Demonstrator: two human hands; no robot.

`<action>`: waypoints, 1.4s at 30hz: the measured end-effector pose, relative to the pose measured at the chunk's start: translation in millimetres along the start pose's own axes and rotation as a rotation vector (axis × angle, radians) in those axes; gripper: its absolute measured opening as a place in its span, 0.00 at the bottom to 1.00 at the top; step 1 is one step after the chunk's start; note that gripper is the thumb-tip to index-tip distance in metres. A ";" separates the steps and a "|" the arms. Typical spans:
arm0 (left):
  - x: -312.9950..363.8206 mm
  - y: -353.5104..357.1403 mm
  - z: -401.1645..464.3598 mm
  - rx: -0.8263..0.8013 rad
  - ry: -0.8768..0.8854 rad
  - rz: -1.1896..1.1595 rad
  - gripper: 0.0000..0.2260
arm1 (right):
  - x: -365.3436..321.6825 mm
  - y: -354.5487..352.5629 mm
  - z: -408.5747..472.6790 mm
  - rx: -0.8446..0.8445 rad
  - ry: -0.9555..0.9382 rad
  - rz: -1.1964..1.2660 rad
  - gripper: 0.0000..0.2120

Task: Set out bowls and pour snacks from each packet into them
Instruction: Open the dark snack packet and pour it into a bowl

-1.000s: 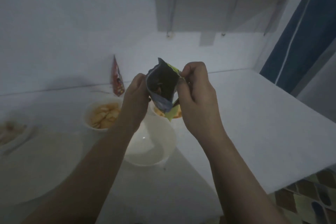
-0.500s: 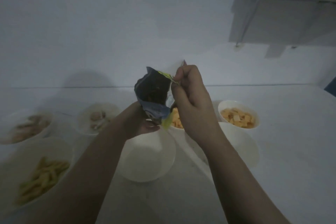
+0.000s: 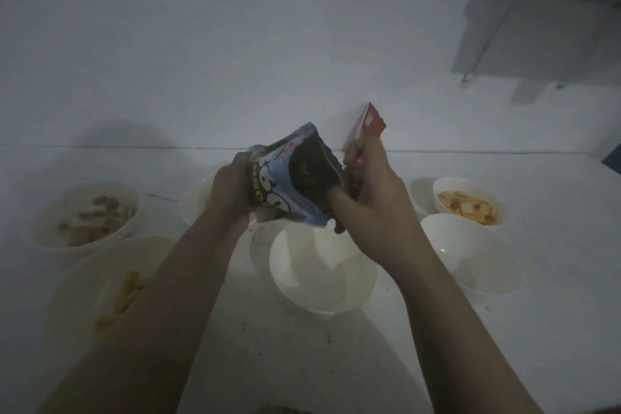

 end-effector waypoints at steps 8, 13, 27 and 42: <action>-4.9 -7.9 8.2 0.092 -0.091 -0.276 0.13 | 10.5 8.3 -8.7 -0.164 0.210 -0.252 0.06; -7.4 -6.1 9.5 0.069 -0.012 -0.194 0.15 | 9.0 6.0 -9.5 -0.017 0.113 -0.371 0.10; 7.7 -16.0 14.9 0.157 0.333 0.072 0.16 | 18.3 9.5 -22.5 0.046 0.184 -0.085 0.08; 16.4 -30.6 11.8 0.266 0.518 0.222 0.17 | 49.6 32.1 0.8 0.111 0.078 -0.352 0.06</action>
Point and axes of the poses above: each hand's wrist, its own z-axis towards the middle knuckle, its own y-axis out of the palm, x = y × z, the point moved 4 cm from there along z, towards the middle knuckle, and after that the axes turned 7 degrees about -z, right-handed, at the moved point
